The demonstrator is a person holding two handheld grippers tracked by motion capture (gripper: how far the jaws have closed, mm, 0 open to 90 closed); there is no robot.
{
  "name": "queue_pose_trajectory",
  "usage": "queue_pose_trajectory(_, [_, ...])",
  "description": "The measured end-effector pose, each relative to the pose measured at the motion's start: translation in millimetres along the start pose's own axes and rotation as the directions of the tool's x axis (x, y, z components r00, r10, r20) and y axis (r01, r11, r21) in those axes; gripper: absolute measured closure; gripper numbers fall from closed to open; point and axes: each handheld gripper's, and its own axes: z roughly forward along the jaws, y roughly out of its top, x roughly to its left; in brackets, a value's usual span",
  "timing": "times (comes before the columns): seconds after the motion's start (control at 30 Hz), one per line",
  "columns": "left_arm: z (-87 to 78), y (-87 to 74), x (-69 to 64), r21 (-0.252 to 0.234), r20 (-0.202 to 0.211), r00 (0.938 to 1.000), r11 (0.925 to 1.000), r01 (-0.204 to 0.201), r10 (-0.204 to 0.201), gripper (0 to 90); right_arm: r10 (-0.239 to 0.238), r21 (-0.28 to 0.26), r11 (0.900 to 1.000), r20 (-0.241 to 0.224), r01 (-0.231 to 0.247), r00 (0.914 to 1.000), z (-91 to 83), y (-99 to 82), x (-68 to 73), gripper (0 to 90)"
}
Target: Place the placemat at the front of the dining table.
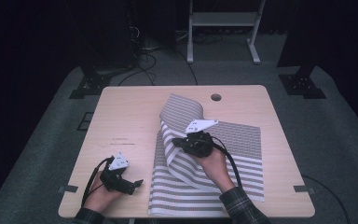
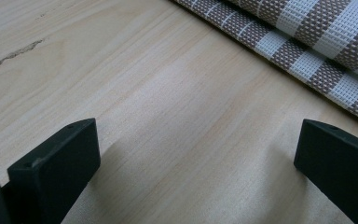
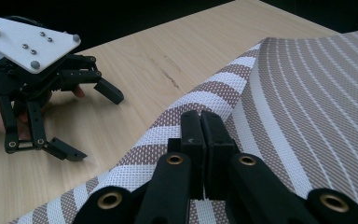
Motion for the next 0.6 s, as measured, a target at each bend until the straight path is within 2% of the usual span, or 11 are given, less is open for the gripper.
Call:
queue_pose_trajectory(0.37, [0.0,0.0,0.0,0.0,0.0,1.0,1.0,0.0,0.0,0.0,-0.026,0.028,0.9992,-0.044,0.027,0.9987,32.3,6.3,16.4,88.8])
queue_pose_trajectory(0.6, [0.2,0.0,0.0,-0.001,0.0,1.0,1.0,-0.002,0.002,0.0,-0.019,0.054,0.9983,-0.072,0.023,0.9972,54.8,4.3,22.9,88.7])
